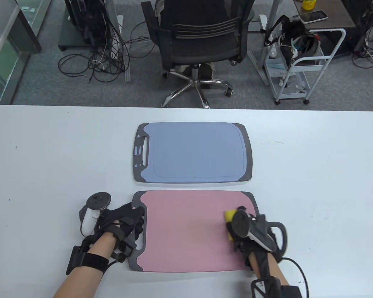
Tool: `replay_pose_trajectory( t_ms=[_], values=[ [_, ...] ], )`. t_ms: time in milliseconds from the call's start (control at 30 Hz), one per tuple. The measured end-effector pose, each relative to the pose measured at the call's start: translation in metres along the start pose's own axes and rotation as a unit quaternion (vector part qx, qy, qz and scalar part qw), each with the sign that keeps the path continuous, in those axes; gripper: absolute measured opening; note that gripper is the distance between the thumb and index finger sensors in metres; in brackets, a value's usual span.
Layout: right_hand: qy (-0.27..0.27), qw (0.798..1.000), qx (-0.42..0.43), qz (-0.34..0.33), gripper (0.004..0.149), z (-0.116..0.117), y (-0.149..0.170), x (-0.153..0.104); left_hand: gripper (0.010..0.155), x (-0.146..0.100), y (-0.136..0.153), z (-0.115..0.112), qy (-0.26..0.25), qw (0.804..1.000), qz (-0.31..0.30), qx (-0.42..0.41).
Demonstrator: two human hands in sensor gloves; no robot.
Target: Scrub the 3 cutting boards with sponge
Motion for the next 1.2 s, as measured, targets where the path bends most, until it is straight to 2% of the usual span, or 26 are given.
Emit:
replay_pose_trajectory(
  t_ms=[67,100,200,267,333,400,500,533,567,633,700,733,800,833,933,1000,1067,1133,1200],
  values=[
    [0.002,0.993,-0.028,-0.114,0.072,0.001,-0.075,0.001,0.051,0.0,0.0,0.0,0.001,1.0,0.0,-0.001],
    [0.015,0.983,-0.066,-0.172,0.072,0.0,-0.12,-0.005,0.051,0.0,0.0,0.0,0.0,1.0,0.0,-0.001],
    [0.03,0.96,-0.056,-0.274,0.073,0.0,-0.191,-0.019,0.051,0.0,0.0,0.0,0.002,1.0,0.0,-0.003],
    [0.025,0.958,-0.044,-0.281,0.073,0.001,-0.206,-0.022,0.05,0.0,0.0,0.0,0.002,1.0,0.0,-0.003],
    [0.014,0.962,-0.061,-0.266,0.072,-0.001,-0.193,-0.019,0.051,0.0,0.0,0.0,0.003,1.0,0.0,-0.004],
    [0.019,0.975,-0.064,-0.213,0.072,-0.001,-0.155,-0.015,0.051,0.0,0.0,0.0,0.006,1.0,-0.001,-0.006],
    [0.006,0.992,-0.07,-0.102,0.071,-0.001,-0.056,-0.014,0.051,0.0,0.0,0.0,0.006,1.0,-0.001,-0.006],
    [-0.001,0.997,-0.053,-0.048,0.071,0.0,-0.014,-0.018,0.051,0.0,0.0,0.0,0.003,1.0,0.0,-0.005],
    [0.003,0.999,-0.035,0.014,0.071,0.0,0.026,-0.024,0.051,0.0,0.0,0.0,0.003,1.0,0.0,-0.004],
    [0.005,0.995,-0.03,0.098,0.07,0.002,0.083,-0.033,0.051,0.0,0.0,0.0,0.002,1.0,0.0,-0.004],
    [0.013,0.991,-0.042,0.124,0.071,0.0,0.105,-0.037,0.051,0.0,0.0,0.0,0.001,1.0,0.0,-0.003],
    [0.007,0.992,-0.044,0.115,0.071,0.0,0.103,-0.036,0.051,0.0,0.0,0.0,0.0,1.0,0.0,-0.002],
    [0.002,0.994,-0.076,0.077,0.071,-0.001,0.075,-0.027,0.051,0.0,0.0,0.001,-0.001,1.0,0.0,-0.002],
    [-0.002,0.996,-0.086,0.033,0.071,-0.001,0.05,-0.02,0.051,0.0,0.0,0.001,-0.001,1.0,0.0,-0.002],
    [0.001,0.996,-0.024,-0.084,0.072,0.0,-0.044,-0.008,0.051,0.0,0.0,0.001,-0.001,1.0,0.0,-0.002],
    [0.004,0.985,-0.039,-0.167,0.073,0.001,-0.112,-0.008,0.051,0.0,0.0,0.001,0.001,1.0,0.0,-0.004],
    [0.028,0.967,-0.052,-0.247,0.073,0.003,-0.165,-0.016,0.051,0.0,0.0,0.001,0.007,1.0,0.0,-0.009],
    [0.043,0.957,-0.057,-0.282,0.073,0.004,-0.195,-0.023,0.05,0.001,0.001,0.001,0.012,1.0,0.0,-0.013],
    [0.044,0.957,-0.076,-0.276,0.073,0.002,-0.195,-0.023,0.051,0.0,0.001,0.001,0.011,1.0,0.0,-0.013]
  ],
)
Point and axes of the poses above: the tracker on the back of each hand, its own y axis roughly to the little-finger side, its own x axis roughly from the wrist to the fingertips, z = x × y, the point moved 3 cm from there along x, roughly from the wrist to the fingertips, and after that the axes turned 8 degrees about y, right-handed, at the moved point
